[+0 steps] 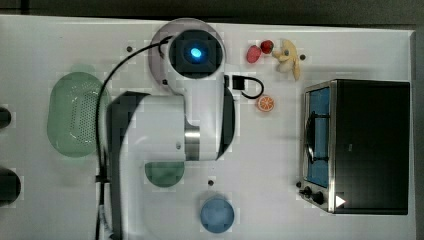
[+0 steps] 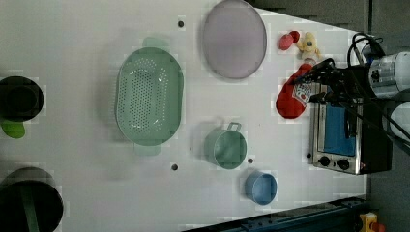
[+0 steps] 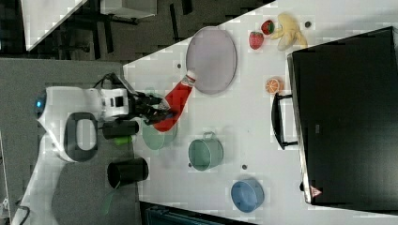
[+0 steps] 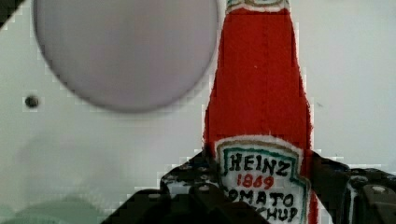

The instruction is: Pick Ketchup from oven and place it on table.

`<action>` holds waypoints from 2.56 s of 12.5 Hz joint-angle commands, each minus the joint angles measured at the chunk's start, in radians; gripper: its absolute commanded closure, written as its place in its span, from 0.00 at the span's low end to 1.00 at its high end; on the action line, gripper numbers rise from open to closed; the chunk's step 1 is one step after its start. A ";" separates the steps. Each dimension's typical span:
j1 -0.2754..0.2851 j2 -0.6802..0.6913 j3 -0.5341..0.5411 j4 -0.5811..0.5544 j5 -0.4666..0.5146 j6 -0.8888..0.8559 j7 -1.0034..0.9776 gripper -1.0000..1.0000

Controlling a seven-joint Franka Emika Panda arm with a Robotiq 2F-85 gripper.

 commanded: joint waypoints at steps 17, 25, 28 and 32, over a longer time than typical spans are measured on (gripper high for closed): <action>-0.060 0.005 -0.064 -0.254 -0.031 0.378 0.134 0.00; -0.060 -0.220 -0.063 0.190 -0.119 -0.314 0.167 0.00; -0.060 -0.222 -0.063 0.260 -0.119 -0.464 0.168 0.00; -0.059 -0.214 -0.063 0.260 -0.119 -0.473 0.168 0.00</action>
